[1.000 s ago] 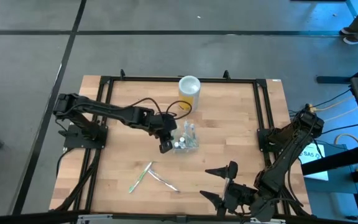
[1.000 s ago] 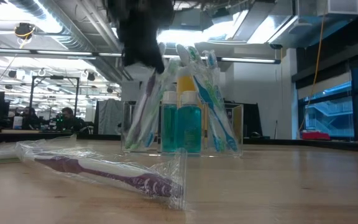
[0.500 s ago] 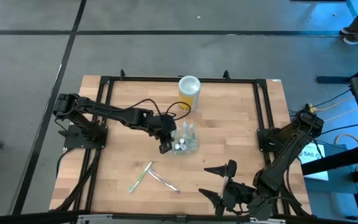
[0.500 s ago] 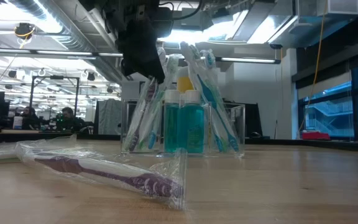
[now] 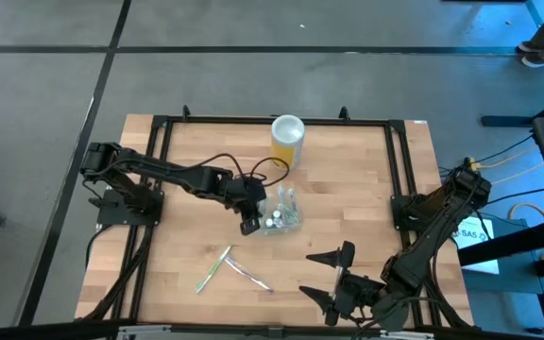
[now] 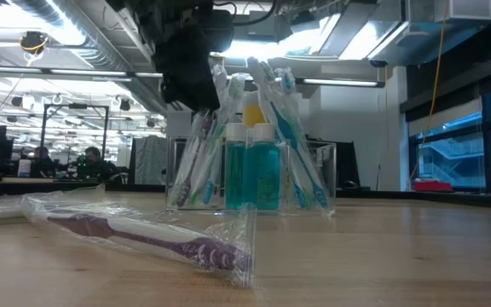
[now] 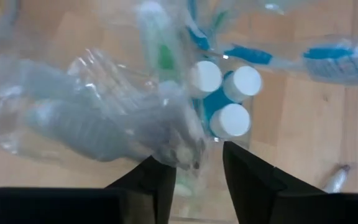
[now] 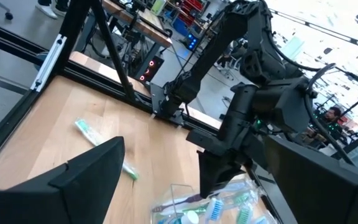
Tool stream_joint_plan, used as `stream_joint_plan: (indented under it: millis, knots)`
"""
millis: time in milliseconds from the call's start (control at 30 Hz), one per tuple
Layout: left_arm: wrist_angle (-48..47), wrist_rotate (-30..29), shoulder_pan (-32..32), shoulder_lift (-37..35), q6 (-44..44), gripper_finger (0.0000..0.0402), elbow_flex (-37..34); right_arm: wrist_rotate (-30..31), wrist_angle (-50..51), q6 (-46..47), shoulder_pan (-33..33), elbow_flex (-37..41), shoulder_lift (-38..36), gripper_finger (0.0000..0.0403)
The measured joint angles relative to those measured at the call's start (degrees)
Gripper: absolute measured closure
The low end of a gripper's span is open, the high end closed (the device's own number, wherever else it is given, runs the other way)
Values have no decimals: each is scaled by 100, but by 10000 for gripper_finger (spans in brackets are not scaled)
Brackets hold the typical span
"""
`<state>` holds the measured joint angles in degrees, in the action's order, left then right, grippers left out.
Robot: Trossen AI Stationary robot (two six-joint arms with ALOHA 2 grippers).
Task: Pick & Place toothbrushing station
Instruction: Put the purple toothbrush into the transparent organizer
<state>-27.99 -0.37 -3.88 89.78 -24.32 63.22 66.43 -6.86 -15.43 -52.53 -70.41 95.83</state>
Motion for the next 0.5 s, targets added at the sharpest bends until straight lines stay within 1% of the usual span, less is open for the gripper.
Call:
stream_joint_plan:
  millis: [100,267,500]
  knots:
    - [-29,-106,-22,-14,-55,261,0,-4,44,47,0,0,0,13]
    - [-106,-109,-89,-139,-65,244,0,-2,86,113,0,0,2,4]
    - [-147,-159,-256,-506,-118,240,-2,3,174,138,2,-2,4,13]
